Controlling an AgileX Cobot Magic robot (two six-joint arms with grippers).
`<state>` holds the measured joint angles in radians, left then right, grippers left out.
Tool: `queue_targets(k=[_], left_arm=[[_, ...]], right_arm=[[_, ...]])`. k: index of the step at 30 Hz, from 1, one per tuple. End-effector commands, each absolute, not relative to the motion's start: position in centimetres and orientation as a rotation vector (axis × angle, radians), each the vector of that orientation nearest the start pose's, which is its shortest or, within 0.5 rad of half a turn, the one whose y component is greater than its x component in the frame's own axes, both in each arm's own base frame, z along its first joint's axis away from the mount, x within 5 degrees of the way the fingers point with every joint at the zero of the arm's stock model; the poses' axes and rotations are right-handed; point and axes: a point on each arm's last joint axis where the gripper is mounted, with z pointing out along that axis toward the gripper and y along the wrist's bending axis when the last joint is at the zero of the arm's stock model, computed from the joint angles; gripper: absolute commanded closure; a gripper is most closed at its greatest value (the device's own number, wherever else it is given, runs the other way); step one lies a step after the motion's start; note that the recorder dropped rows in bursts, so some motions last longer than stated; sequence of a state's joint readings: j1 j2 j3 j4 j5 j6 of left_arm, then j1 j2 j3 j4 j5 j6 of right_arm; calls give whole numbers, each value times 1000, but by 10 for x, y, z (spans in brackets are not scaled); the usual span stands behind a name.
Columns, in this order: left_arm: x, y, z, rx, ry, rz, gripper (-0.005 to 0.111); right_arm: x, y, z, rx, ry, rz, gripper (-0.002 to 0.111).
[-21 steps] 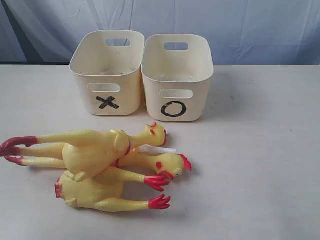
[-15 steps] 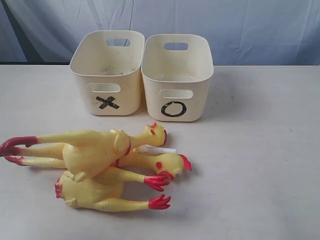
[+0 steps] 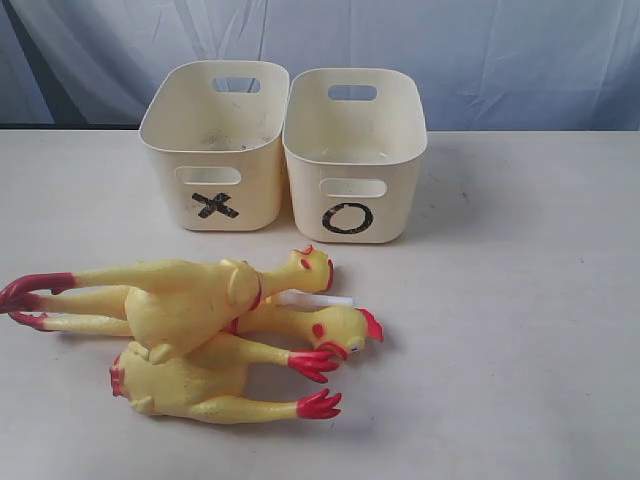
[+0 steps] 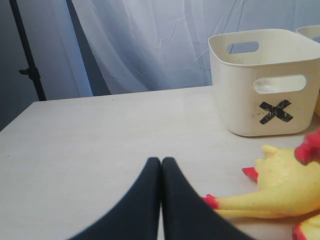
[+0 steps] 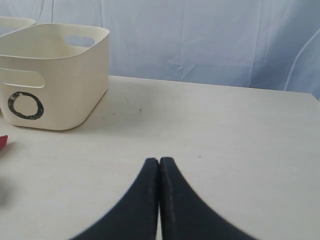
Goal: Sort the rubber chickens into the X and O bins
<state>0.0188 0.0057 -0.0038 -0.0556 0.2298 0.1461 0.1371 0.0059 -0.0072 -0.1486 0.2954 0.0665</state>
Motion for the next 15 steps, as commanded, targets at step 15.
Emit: queue_targets(k=[15], left_arm=[[56,0,193,74,1706,74,106]], right_arm=[[55,4,188,-163,1755,7,109]])
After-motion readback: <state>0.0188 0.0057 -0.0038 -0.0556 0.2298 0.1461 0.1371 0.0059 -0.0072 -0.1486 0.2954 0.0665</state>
